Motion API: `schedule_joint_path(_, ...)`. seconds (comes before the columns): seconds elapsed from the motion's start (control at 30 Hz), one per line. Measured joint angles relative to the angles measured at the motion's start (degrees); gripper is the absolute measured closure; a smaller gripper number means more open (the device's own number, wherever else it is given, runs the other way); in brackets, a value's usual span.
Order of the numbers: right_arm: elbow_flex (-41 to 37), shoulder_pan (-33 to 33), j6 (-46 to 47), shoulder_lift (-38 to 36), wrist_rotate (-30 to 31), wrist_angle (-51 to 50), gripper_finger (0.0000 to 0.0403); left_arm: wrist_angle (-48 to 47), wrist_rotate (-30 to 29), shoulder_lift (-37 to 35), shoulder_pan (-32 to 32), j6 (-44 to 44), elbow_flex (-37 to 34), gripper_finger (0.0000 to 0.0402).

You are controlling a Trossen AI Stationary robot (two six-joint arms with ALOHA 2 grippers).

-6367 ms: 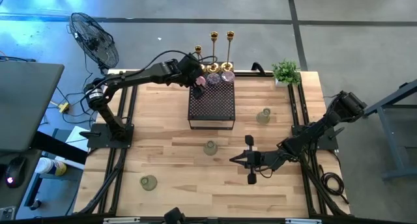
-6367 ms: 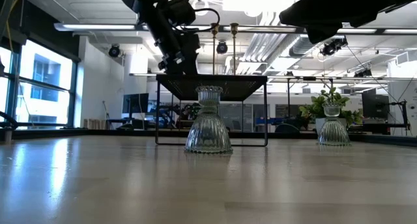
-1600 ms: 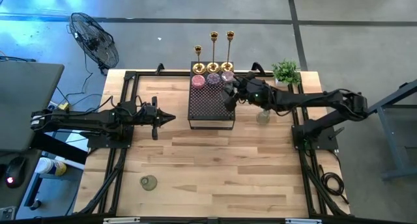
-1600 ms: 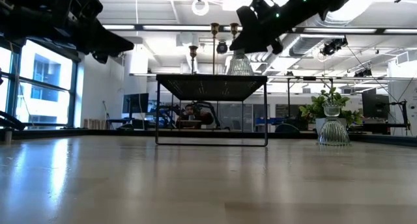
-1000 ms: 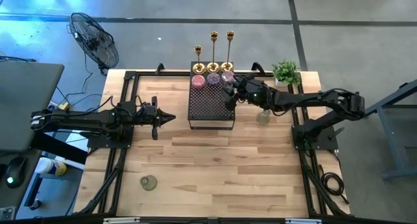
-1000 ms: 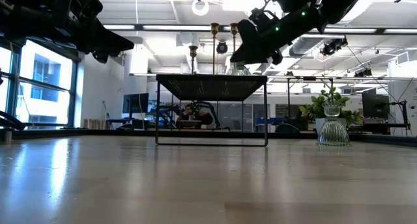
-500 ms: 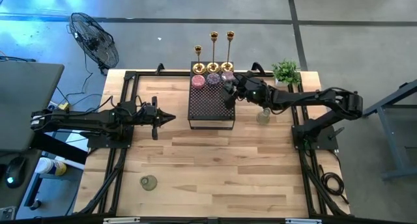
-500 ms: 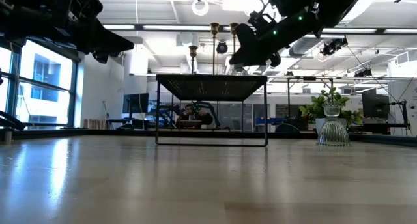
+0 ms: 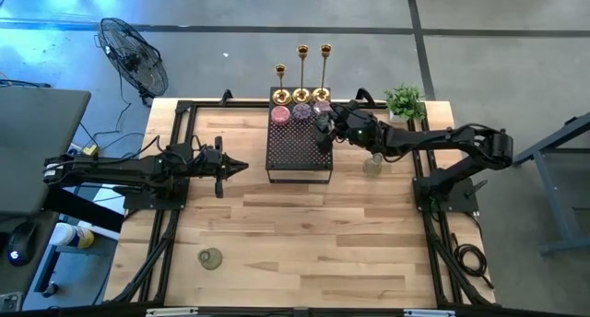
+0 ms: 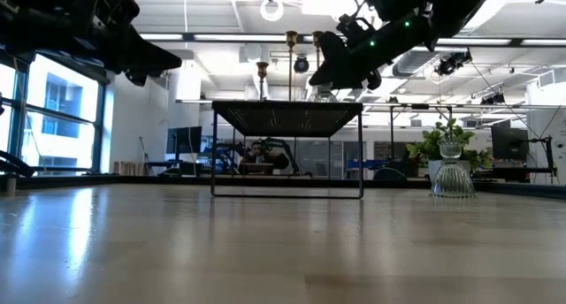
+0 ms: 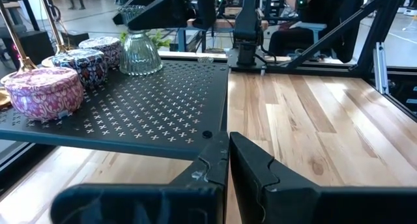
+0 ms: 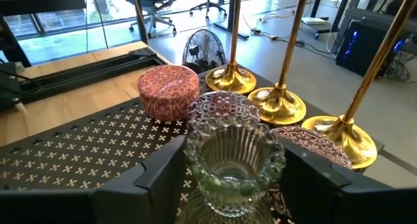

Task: Pick & Place candle stick holders
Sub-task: Put the middle green glass on the shelf, then put the bottom green glass on the shelf

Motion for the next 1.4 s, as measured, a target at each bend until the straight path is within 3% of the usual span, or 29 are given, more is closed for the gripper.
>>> schedule_joint_path(0.27, 0.0, 0.1, -2.0, -2.5, -1.0, 2.2, 0.0159, -0.4, 0.0, 0.0, 0.0, 0.0, 0.0, 0.0392)
schedule_joint_path(0.47, 0.0, 3.3, -4.6, -9.3, -2.7, -3.4, 0.0165, -2.1, 0.0, 0.0, 0.0, -2.5, 0.0, 0.0392)
schedule_joint_path(0.6, -0.4, 9.7, -7.4, -13.9, -2.5, -13.8, 0.0197, -6.0, 0.1, 0.0, 0.0, -7.0, 0.0, 0.0392)
schedule_joint_path(0.67, -3.6, 13.6, -7.5, -15.6, -1.5, -14.0, 0.0222, -7.3, 0.1, 0.0, 0.0, -7.5, 0.0, 0.0392)
schedule_joint_path(0.87, -19.4, 24.8, -4.9, -19.8, 3.5, 2.9, 0.0321, -9.0, 3.9, 2.0, -1.2, -8.0, 1.0, 0.0394)
schedule_joint_path(1.03, -28.6, 31.7, -4.9, -20.4, 5.7, 19.8, 0.0395, -19.7, 0.6, 6.7, -11.1, -9.7, 9.1, 0.0400)
schedule_joint_path(1.27, -30.7, 37.9, -3.4, -20.3, 11.1, 22.3, 0.0382, -42.6, -13.5, 18.8, -31.8, -19.5, 26.3, 0.0401)
schedule_joint_path(1.4, -30.7, 40.2, -4.7, -20.3, 14.3, 22.2, 0.0394, -52.9, -15.2, 27.4, -40.5, -29.6, 35.7, 0.0400)
